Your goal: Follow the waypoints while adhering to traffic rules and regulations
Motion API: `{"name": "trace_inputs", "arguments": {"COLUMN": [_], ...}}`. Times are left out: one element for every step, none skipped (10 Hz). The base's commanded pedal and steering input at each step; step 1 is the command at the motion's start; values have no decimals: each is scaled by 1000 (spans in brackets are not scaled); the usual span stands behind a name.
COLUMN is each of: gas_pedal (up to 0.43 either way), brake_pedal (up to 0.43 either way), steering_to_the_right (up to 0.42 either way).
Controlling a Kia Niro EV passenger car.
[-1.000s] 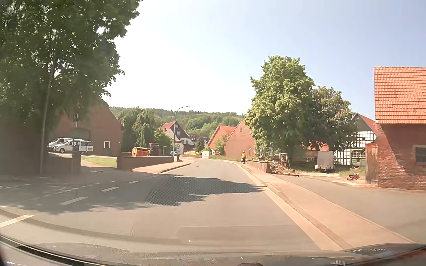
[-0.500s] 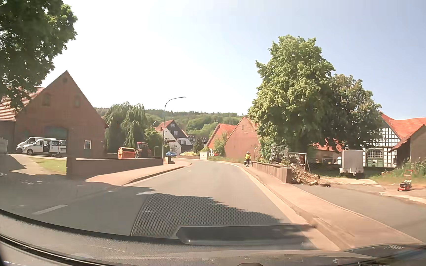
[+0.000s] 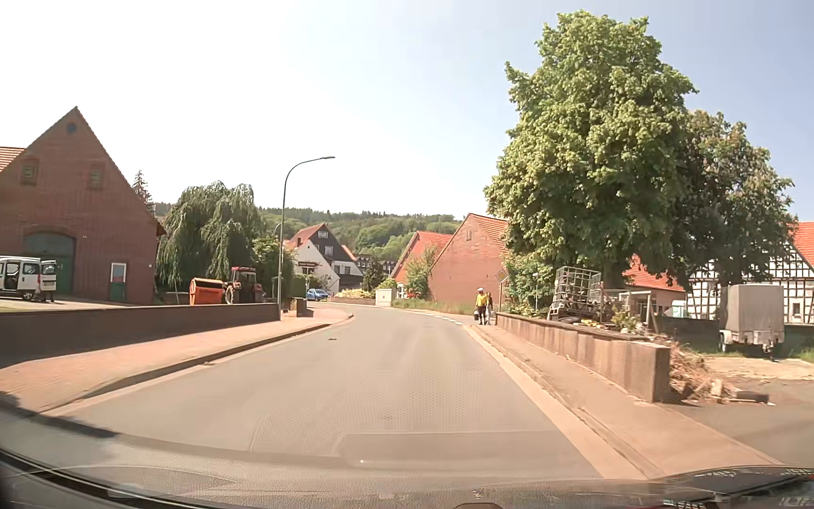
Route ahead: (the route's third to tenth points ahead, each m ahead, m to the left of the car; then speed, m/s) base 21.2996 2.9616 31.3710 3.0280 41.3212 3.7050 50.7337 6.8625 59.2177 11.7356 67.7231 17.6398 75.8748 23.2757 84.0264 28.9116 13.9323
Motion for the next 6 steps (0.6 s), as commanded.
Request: {"name": "trace_inputs", "arguments": {"gas_pedal": [110, 110, 110, 110, 110, 110], "brake_pedal": [0, 0, 0, 0, 0, 0], "steering_to_the_right": [-2, -3, -4, -4, -5, -6]}}
